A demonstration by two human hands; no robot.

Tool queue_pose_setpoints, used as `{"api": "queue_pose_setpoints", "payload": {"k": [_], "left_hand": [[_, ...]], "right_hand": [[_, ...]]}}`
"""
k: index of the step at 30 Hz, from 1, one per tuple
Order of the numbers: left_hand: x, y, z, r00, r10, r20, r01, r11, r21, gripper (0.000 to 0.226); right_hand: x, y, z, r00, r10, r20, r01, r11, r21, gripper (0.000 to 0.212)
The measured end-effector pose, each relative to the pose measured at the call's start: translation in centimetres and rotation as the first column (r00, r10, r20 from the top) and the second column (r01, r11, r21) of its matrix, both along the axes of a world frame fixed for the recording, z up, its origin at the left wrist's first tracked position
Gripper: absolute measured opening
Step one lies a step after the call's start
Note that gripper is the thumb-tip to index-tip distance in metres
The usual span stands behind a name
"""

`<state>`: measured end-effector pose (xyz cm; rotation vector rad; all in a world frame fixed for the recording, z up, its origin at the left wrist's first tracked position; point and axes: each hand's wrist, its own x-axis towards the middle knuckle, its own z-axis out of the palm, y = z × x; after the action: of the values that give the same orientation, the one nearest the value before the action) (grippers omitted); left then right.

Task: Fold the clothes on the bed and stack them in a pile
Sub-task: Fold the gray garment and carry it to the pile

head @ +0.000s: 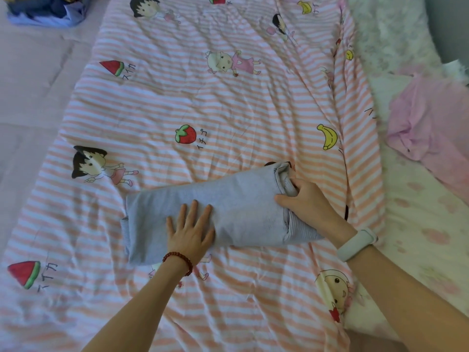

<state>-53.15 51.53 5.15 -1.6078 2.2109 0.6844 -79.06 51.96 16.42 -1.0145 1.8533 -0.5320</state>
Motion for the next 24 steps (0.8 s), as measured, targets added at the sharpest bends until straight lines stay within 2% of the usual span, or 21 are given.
{"api": "queue_pose_setpoints", "payload": {"k": [2, 3, 5, 8, 10, 11, 12, 14, 16, 18, 19, 21, 23, 24], "left_hand": [[1.0, -0.4, 1.9, 0.946, 0.161, -0.280, -0.159, 0.987, 0.032, 0.057], [1.8, -0.4, 2.9, 0.854, 0.294, -0.430, -0.285, 0.955, 0.086, 0.050], [3.7, -0.2, 5.0, 0.571, 0.567, -0.594, -0.504, 0.813, 0.292, 0.031], [7.5, 0.0, 6.8, 0.160, 0.832, -0.531, -0.590, 0.512, 0.624, 0.016], [10.0, 0.1, 7.3, -0.125, 0.917, -0.379, -0.485, 0.277, 0.830, 0.024], [11.1, 0.1, 7.3, -0.226, 0.929, -0.294, -0.405, 0.184, 0.896, 0.031], [11.9, 0.1, 7.1, -0.280, 0.933, -0.227, -0.342, 0.124, 0.931, 0.036], [12.8, 0.3, 6.6, -0.320, 0.934, -0.159, -0.297, 0.061, 0.953, 0.040], [13.0, 0.4, 5.9, -0.333, 0.933, -0.140, -0.319, 0.028, 0.947, 0.035], [13.0, 0.1, 5.5, -0.292, 0.942, -0.167, -0.371, 0.050, 0.927, 0.031], [12.9, -0.1, 5.5, -0.260, 0.948, -0.185, -0.401, 0.068, 0.913, 0.029], [12.5, -0.6, 5.3, -0.185, 0.953, -0.240, -0.470, 0.129, 0.873, 0.023], [12.0, -0.8, 5.1, -0.136, 0.935, -0.327, -0.543, 0.206, 0.814, 0.015], [11.8, -0.8, 5.0, -0.123, 0.918, -0.378, -0.587, 0.239, 0.773, 0.010]], "right_hand": [[1.8, -1.1, 1.8, 0.999, -0.018, 0.031, 0.018, 1.000, -0.003, 0.024], [2.9, -1.6, 2.7, 0.998, -0.027, 0.054, 0.028, 1.000, -0.009, 0.024], [5.9, -2.6, 3.9, 0.996, -0.026, 0.090, 0.029, 0.999, -0.033, 0.026], [12.2, -3.4, 4.2, 0.993, 0.049, 0.103, -0.043, 0.997, -0.057, 0.027], [16.8, -3.9, 3.0, 0.983, 0.119, 0.141, -0.109, 0.991, -0.076, 0.020], [18.8, -4.2, 2.1, 0.976, 0.155, 0.150, -0.144, 0.986, -0.081, 0.015], [20.6, -4.5, 1.1, 0.971, 0.190, 0.148, -0.182, 0.981, -0.068, 0.014], [23.0, -4.9, -0.5, 0.948, 0.254, 0.193, -0.261, 0.965, 0.010, 0.032], [23.7, -4.7, -1.9, 0.912, 0.294, 0.287, -0.332, 0.939, 0.090, 0.045], [23.2, -4.2, -2.8, 0.919, 0.291, 0.265, -0.312, 0.949, 0.041, 0.039], [22.7, -3.6, -3.0, 0.937, 0.299, 0.179, -0.295, 0.954, -0.046, 0.035], [21.2, -2.5, -3.6, 0.927, 0.333, -0.174, -0.370, 0.887, -0.277, 0.031], [20.0, -1.2, -4.6, 0.777, 0.314, -0.545, -0.564, 0.731, -0.384, 0.027], [19.6, -0.5, -5.0, 0.705, 0.307, -0.640, -0.629, 0.688, -0.363, 0.027]]}}
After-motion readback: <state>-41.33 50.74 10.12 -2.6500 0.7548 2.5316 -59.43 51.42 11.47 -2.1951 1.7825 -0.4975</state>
